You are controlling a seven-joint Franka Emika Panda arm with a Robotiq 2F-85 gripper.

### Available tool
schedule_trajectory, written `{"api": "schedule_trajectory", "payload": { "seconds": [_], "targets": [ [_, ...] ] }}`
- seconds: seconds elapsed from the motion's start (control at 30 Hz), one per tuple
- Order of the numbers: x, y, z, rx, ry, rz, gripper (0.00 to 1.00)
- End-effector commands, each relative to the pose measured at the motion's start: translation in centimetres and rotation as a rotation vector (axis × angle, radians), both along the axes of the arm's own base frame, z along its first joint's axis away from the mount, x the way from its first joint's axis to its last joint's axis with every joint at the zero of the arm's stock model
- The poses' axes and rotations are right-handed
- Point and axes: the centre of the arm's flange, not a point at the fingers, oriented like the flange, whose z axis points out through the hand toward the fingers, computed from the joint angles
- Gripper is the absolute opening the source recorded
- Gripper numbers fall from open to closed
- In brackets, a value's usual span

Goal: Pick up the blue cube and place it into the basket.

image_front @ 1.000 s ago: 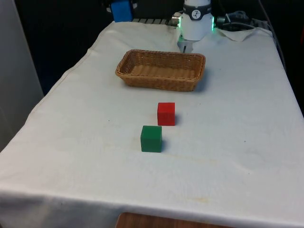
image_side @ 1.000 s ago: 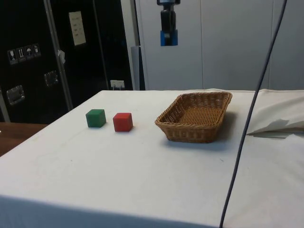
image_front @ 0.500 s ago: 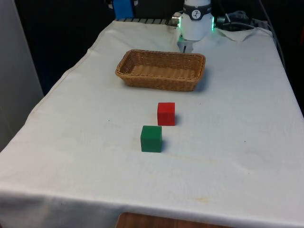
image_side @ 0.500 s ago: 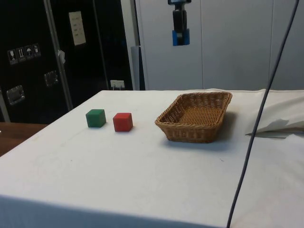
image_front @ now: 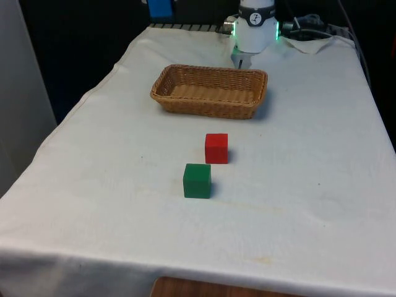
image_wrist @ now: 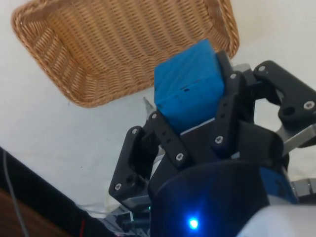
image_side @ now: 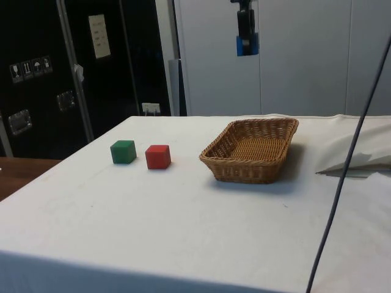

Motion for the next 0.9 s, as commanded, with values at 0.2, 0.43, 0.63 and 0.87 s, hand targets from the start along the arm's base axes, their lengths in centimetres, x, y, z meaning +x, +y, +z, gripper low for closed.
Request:
{"api": "schedule_trajectory", "payload": {
  "seconds": [0.2, 0.43, 0.63, 0.87],
  "targets": [
    [-1.1, 0.4, 0.2, -0.013, -0.031, -0.013, 0.0],
    [-2.0, 1.7, 0.3, 0.001, -0.056, -0.018, 0.0],
    [-3.1, 3.2, 0.2, 0.016, -0.062, -0.021, 0.0],
    [-3.3, 4.9, -0.2, 0.024, -0.051, -0.032, 0.0]
  ]
}}
